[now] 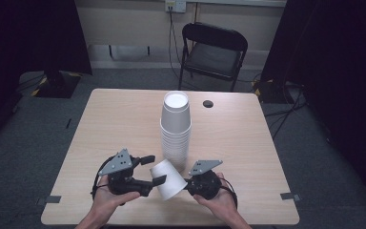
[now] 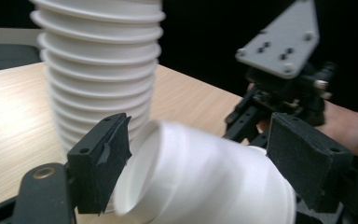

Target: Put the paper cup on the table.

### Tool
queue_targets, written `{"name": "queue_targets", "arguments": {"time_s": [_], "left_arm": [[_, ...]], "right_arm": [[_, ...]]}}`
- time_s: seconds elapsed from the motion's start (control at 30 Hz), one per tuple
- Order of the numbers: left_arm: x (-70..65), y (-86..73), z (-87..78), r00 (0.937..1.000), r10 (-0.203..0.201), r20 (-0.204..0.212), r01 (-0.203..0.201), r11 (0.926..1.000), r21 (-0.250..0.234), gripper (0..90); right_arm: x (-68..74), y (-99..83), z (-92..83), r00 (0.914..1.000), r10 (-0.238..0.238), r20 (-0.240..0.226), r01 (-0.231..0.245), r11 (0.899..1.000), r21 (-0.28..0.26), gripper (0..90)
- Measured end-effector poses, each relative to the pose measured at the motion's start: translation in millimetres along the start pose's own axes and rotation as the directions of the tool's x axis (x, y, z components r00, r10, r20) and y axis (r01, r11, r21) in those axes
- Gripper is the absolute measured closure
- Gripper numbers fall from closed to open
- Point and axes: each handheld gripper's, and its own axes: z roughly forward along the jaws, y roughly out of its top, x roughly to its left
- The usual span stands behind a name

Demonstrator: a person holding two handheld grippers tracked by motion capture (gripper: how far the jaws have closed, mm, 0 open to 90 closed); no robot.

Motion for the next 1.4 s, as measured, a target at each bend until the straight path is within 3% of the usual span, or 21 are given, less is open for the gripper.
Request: {"name": "queue_targets", "arguments": {"time_s": [0.07, 0.23, 0.43, 0.67, 1.0, 1.13, 1.27, 1.33, 1.4], "left_arm": [[-3.9, 0.8, 3.3, 0.9994, 0.030, 0.020, -0.030, 0.9995, 0.010, 21.1], [-9.2, -1.5, 9.2, 0.9950, 0.066, 0.075, -0.071, 0.9955, 0.063, 21.2], [-12.6, -3.2, 11.6, 0.9916, 0.103, 0.079, -0.110, 0.9900, 0.089, 21.1], [-12.2, -3.4, 10.5, 0.9875, 0.118, 0.104, -0.126, 0.9896, 0.070, 21.8], [-11.7, -4.0, 9.6, 0.9864, 0.126, 0.106, -0.132, 0.9894, 0.060, 23.9], [-12.0, -4.5, 10.5, 0.9830, 0.143, 0.116, -0.152, 0.9857, 0.073, 21.6], [-9.6, -6.2, 10.3, 0.9836, 0.138, 0.116, -0.148, 0.9852, 0.086, 18.8], [-8.9, -8.5, 11.5, 0.9816, 0.156, 0.110, -0.169, 0.9777, 0.124, 15.6], [-7.8, -10.3, 12.5, 0.9811, 0.155, 0.116, -0.170, 0.9761, 0.135, 16.2]], "right_arm": [[2.4, -0.4, 4.0, 1.0000, 0.000, -0.008, 0.001, 0.999, 0.040, 84.8], [6.5, 0.9, 7.7, 0.9997, -0.006, -0.023, 0.008, 0.998, 0.067, 84.8], [7.7, 2.4, 6.0, 0.9993, -0.012, -0.036, 0.015, 0.997, 0.075, 84.8], [7.4, 1.9, 1.8, 0.9983, -0.024, -0.053, 0.028, 0.997, 0.071, 84.9], [7.1, 0.8, -1.3, 0.9982, -0.032, -0.050, 0.035, 0.998, 0.058, 84.7], [6.0, 0.1, -2.6, 0.9983, -0.030, -0.050, 0.033, 0.998, 0.059, 84.5], [4.8, -0.4, -4.2, 0.9980, -0.030, -0.055, 0.033, 0.998, 0.052, 84.3], [2.5, 0.4, -8.8, 0.9984, -0.021, -0.052, 0.023, 0.999, 0.034, 85.0], [0.5, 1.4, -12.5, 0.9984, -0.016, -0.054, 0.018, 1.000, 0.022, 85.7]]}}
